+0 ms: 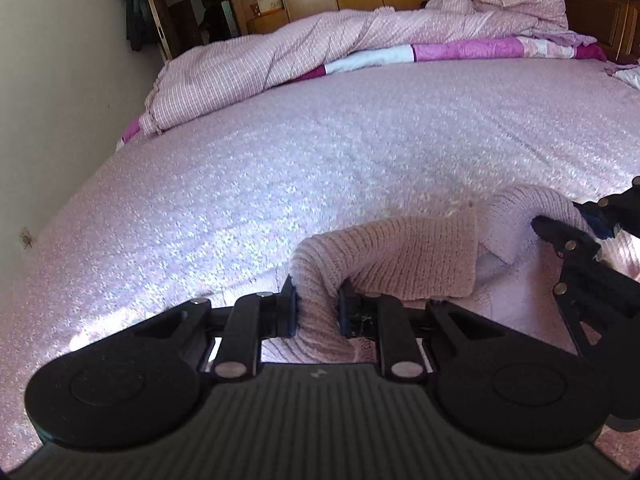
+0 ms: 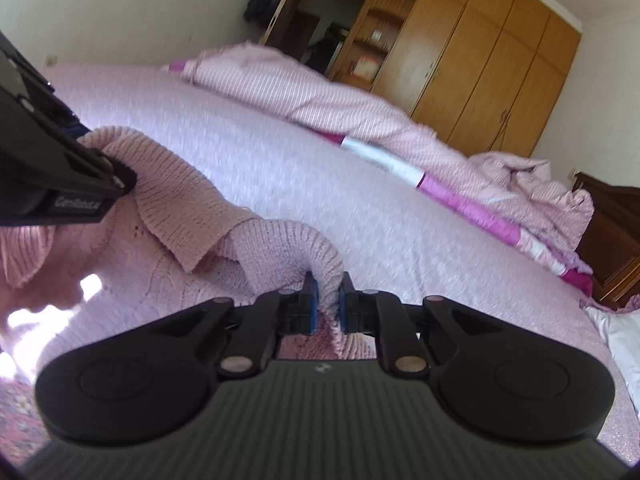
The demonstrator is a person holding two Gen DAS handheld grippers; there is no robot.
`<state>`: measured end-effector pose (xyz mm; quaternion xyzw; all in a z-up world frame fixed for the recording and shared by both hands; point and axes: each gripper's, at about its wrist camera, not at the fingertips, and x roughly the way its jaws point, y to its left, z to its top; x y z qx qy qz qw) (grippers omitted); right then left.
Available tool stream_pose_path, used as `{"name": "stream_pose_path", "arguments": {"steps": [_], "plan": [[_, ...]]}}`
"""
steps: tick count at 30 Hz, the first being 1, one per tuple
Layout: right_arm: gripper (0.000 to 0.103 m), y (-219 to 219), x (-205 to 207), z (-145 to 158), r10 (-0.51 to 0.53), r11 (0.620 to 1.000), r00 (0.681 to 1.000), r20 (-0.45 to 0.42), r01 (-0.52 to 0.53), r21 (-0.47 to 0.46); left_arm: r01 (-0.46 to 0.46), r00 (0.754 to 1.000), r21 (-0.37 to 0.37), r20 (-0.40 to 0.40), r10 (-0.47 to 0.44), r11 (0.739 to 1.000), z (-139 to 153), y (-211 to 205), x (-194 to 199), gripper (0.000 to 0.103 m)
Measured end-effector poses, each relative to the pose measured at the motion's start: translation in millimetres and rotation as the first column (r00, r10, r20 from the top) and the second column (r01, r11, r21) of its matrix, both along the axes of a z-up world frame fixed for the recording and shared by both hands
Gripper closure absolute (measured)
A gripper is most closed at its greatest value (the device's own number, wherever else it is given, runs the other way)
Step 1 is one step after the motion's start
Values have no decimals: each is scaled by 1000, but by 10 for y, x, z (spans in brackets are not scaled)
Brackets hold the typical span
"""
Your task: Fold small clothes
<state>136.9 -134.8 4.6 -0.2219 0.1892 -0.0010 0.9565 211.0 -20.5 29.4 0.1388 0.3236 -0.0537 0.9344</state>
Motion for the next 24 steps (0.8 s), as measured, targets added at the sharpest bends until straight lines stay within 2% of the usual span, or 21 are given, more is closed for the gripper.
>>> {"name": "stream_pose_path", "arguments": {"steps": [3, 8, 11, 12, 14, 15, 17, 18, 19, 21, 24], "plan": [[89, 38, 113, -180, 3, 1000, 999, -45, -4, -24, -3, 999, 18, -46, 4, 1000, -241, -8, 198, 81], [87, 86, 191, -367, 1, 1000, 996, -92, -3, -20, -8, 999, 41, -37, 9, 999, -396, -31, 220, 80], [87, 95, 198, -388, -2, 1000, 996, -91, 0, -21, -11, 1000, 65, -28, 13, 998, -386, -43, 219, 66], [86, 88, 197, -378, -2, 1000, 996, -92, 0, -19, -11, 999, 63, -31, 13, 998, -363, -26, 208, 64], [84, 62, 179, -339, -8, 1000, 995, -94, 7, -6, -11, 999, 41, -44, 12, 999, -303, 21, 170, 53], [81, 40, 160, -311, -7, 1000, 995, -97, 8, 10, -10, 999, 28, -48, 12, 1000, -246, 48, 113, 50], [75, -47, 130, -210, -5, 999, 995, -104, 10, 48, -13, 999, 16, -51, 14, 1000, -177, 106, 15, 33], [67, -77, 87, -168, -5, 998, 995, -104, 12, 67, -17, 999, 9, -47, 17, 1000, -133, 141, -67, 29], [58, -130, 24, -118, -3, 995, 994, -106, 14, 99, -21, 999, 1, -42, 21, 1000, -104, 169, -143, 26], [51, -236, -105, -42, -3, 987, 995, -99, 19, 159, -30, 999, -9, -41, 29, 1000, -57, 223, -277, 25], [51, -372, -305, 17, -12, 979, 996, -92, 31, 201, -59, 997, -16, -44, 59, 998, -8, 300, -473, 23]]}}
